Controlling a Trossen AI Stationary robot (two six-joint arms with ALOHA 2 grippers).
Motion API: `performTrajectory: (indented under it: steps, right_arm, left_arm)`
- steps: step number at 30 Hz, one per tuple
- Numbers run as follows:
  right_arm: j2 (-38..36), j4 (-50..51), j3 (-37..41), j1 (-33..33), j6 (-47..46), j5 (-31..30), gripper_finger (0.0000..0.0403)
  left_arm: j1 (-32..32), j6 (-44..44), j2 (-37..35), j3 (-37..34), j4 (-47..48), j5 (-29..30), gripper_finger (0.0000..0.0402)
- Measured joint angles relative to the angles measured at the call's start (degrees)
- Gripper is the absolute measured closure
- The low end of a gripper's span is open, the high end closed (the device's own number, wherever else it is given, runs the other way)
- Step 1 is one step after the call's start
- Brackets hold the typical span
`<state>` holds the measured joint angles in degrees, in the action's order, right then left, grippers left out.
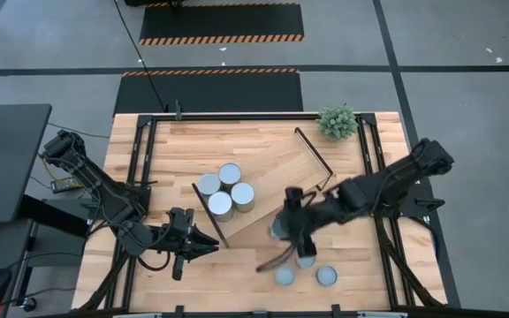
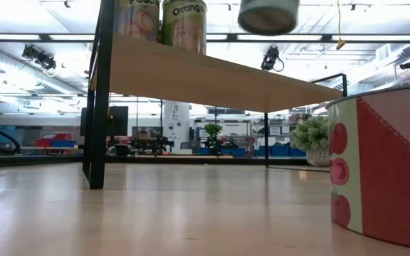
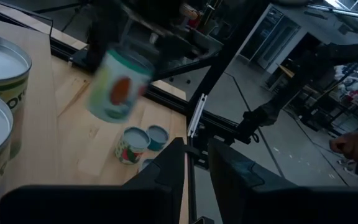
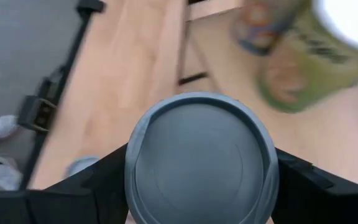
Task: Pick and place cans onto a shelf
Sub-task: Put the canned mixed vegetables on the shelf
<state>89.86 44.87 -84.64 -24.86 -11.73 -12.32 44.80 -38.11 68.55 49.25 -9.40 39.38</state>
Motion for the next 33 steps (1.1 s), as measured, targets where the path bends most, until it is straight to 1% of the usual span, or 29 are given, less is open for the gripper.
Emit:
performTrajectory:
  steps: [4, 7, 14, 19, 26, 31, 33]
  right_arm:
    - [-1.5, 0.2, 0.0, 4.5, 5.4, 0.1, 0.0110]
    - [-1.5, 0.3, 0.0, 8.5, 9.6, 1.8, 0.0110]
    - [-1.2, 0.6, 0.0, 16.5, 20.8, 10.5, 0.0110]
    - [-1.2, 1.1, 0.0, 20.9, 28.5, 17.7, 0.0110]
    - [-0.9, 2.1, 0.0, 24.6, 32.4, 23.1, 0.0110]
    - [0.8, 2.6, 0.0, 25.0, 34.4, 23.7, 0.0103]
    - [1.1, 1.2, 0.0, 25.0, 33.7, 20.9, 0.0094]
  left_arm:
    - [0.0, -0.3, 0.0, 0.0, 0.2, 0.6, 0.0324]
    - [0.0, -0.5, 0.0, 0.0, 0.2, 1.4, 0.0324]
    - [0.0, -2.1, 0.0, 0.0, 0.2, 1.6, 0.0324]
    - [0.0, -2.2, 0.0, 0.0, 0.2, 3.2, 0.0324]
    - [0.0, -2.2, 0.0, 0.0, 0.2, 4.5, 0.0324]
    - [0.0, -2.2, 0.0, 0.0, 0.2, 4.5, 0.0324]
    - [0.0, -2.1, 0.0, 0.0, 0.2, 4.5, 0.0324]
